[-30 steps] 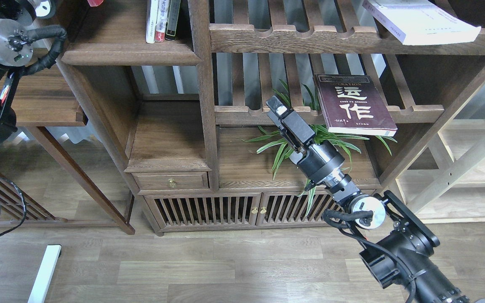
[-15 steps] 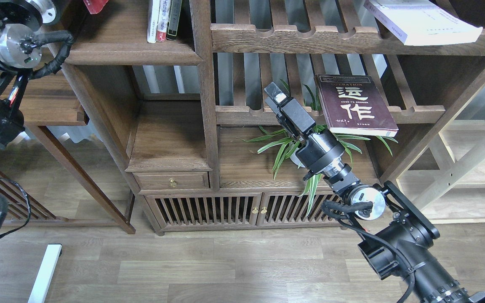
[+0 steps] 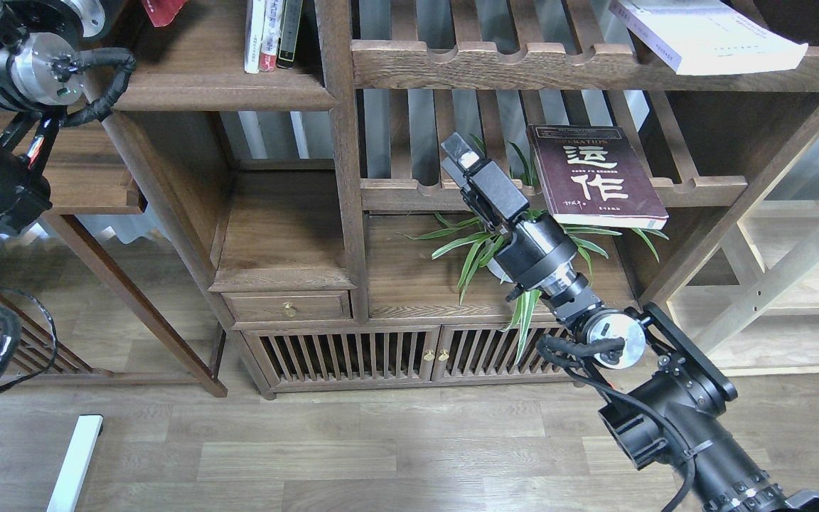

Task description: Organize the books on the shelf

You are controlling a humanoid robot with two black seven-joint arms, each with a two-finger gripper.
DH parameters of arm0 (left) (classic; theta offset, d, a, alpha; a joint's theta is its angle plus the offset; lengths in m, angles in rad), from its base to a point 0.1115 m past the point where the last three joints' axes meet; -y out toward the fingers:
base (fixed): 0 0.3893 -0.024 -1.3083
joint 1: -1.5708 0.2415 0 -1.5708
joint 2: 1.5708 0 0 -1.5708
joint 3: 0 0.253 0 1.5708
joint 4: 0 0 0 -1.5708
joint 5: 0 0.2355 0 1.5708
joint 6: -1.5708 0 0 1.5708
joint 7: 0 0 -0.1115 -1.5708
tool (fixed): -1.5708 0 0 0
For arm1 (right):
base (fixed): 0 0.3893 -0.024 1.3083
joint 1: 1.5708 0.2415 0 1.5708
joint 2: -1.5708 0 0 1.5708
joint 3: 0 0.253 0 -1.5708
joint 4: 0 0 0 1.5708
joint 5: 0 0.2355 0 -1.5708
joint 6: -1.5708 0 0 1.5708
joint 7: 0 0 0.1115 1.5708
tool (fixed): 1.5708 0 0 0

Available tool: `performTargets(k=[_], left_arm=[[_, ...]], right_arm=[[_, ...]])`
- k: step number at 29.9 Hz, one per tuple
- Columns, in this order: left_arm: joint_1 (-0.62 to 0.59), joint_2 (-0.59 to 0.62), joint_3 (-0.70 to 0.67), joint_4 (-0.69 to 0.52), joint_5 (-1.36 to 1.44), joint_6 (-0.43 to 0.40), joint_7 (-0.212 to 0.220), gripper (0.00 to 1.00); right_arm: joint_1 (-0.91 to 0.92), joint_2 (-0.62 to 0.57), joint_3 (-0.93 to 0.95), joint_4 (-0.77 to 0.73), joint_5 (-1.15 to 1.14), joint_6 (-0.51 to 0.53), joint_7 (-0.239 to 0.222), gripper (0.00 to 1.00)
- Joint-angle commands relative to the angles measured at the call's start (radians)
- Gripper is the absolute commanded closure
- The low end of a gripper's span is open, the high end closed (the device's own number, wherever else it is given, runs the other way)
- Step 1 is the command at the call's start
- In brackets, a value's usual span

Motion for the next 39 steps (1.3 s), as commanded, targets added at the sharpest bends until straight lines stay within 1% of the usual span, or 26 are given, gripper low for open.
performTargets(k=[1, 7, 8, 9, 12, 17, 23, 25, 27, 29, 30, 39], left_arm=[[-0.008, -0.003, 0.028, 0.012, -0.005, 0.000, -0.021, 0.96], [-0.012, -0.034, 0.043, 0.017, -0.005, 0.000, -0.024, 0.96], [-0.012, -0.042, 0.043, 0.017, -0.005, 0.001, -0.024, 0.96], [-0.014, -0.049, 0.045, 0.017, -0.007, 0.001, -0.021, 0.98], [-0.025, -0.069, 0.043, 0.029, -0.005, 0.003, -0.016, 0.99], [-0.037, -0.101, 0.055, 0.061, -0.005, 0.014, -0.034, 0.99], [-0.040, -0.103, 0.075, 0.073, -0.005, 0.027, -0.041, 0.98], [-0.040, -0.103, 0.075, 0.081, -0.005, 0.031, -0.053, 0.97], [-0.040, -0.106, 0.075, 0.084, -0.005, 0.056, -0.071, 0.97], [-0.040, -0.114, 0.077, 0.084, -0.005, 0.092, -0.079, 0.96], [-0.040, -0.118, 0.077, 0.084, -0.005, 0.104, -0.080, 0.96], [-0.038, -0.126, 0.094, 0.084, -0.005, 0.109, -0.077, 0.95]], right_arm=[[0.001, 0.007, -0.002, 0.001, 0.000, 0.000, -0.001, 0.16], [0.001, 0.008, -0.002, 0.002, 0.000, 0.000, 0.000, 0.16], [0.001, 0.008, -0.002, 0.002, 0.000, 0.000, 0.000, 0.16], [0.001, 0.008, -0.002, 0.002, 0.000, 0.000, 0.000, 0.16], [0.001, 0.010, -0.002, 0.002, 0.000, 0.000, 0.000, 0.16], [0.001, 0.014, -0.002, 0.008, 0.000, 0.000, 0.000, 0.16], [-0.004, 0.013, 0.000, 0.015, 0.000, 0.000, 0.000, 0.16], [-0.004, 0.013, 0.001, 0.016, 0.000, 0.000, 0.000, 0.16], [-0.004, 0.014, 0.001, 0.019, 0.000, 0.000, 0.000, 0.16], [-0.002, 0.014, 0.000, 0.019, 0.000, 0.000, 0.000, 0.16], [-0.004, 0.014, 0.001, 0.019, 0.001, 0.000, 0.000, 0.16], [-0.005, 0.014, 0.011, 0.019, 0.005, 0.000, 0.002, 0.16]])
